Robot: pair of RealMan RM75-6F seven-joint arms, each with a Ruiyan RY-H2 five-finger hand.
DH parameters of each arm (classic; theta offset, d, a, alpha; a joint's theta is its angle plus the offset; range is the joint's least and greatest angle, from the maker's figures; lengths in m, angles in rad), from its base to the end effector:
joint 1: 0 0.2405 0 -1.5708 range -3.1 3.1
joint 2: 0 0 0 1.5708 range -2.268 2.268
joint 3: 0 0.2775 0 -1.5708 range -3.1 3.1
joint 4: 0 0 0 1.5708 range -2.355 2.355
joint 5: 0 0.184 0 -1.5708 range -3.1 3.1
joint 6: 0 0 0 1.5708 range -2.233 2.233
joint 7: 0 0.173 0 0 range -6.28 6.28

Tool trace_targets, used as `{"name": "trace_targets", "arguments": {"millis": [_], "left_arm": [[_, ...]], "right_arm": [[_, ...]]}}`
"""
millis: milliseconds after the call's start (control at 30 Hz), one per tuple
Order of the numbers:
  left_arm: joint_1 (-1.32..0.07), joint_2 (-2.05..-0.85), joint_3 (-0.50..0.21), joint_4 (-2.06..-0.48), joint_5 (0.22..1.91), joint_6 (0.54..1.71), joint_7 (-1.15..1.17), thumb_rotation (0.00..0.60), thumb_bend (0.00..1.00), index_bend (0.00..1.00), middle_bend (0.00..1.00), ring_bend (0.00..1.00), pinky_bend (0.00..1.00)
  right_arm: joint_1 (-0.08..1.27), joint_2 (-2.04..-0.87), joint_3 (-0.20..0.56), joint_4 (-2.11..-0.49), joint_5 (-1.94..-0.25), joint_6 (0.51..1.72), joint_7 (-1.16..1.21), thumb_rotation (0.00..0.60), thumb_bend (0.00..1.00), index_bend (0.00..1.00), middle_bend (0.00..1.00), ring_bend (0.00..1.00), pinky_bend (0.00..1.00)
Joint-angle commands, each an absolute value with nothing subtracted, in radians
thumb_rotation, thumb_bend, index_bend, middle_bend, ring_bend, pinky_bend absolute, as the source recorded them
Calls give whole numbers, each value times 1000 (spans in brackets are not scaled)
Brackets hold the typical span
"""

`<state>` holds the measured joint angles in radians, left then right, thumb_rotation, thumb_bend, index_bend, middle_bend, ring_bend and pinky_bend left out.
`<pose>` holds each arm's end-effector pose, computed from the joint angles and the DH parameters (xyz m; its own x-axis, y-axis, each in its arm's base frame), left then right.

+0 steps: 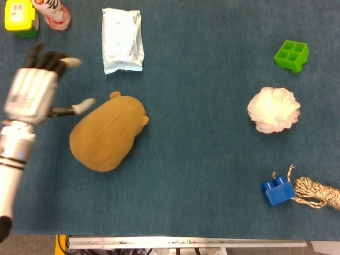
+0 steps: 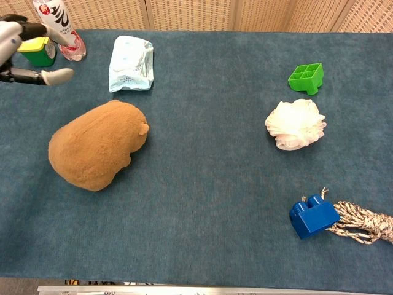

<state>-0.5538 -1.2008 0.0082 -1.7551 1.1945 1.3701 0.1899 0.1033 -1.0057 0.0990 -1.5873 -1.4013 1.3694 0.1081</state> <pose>-0.2249 0.3222 0.1364 0.3735 0.0740 0.9247 0.9165 -0.1837 -0.3555 -0.3420 -0.2244 0.2323 0.4017 -0.0397 0.9149 -0.9112 0.0825 0.4036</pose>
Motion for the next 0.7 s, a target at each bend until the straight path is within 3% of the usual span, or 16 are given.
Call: {"name": "trace_targets", "arguments": {"millis": [33, 367, 700], "left_arm": [[-488, -1180, 12, -1733, 1210, 1424, 152, 211, 106, 233, 227, 168, 0], [-318, -1164, 14, -1699, 1254, 1573, 76, 212, 106, 229, 225, 166, 0], [-253, -1169, 17, -1703, 1254, 1542, 97, 212, 106, 229, 225, 167, 0]], "right_arm": [[111, -1013, 102, -1586, -1399, 1363, 96, 600, 98, 367, 344, 241, 234], [127, -1024, 97, -1602, -1411, 1349, 76, 600, 98, 367, 344, 241, 234], [140, -1025, 88, -1607, -1419, 1328, 70, 600, 99, 367, 344, 241, 234]]}}
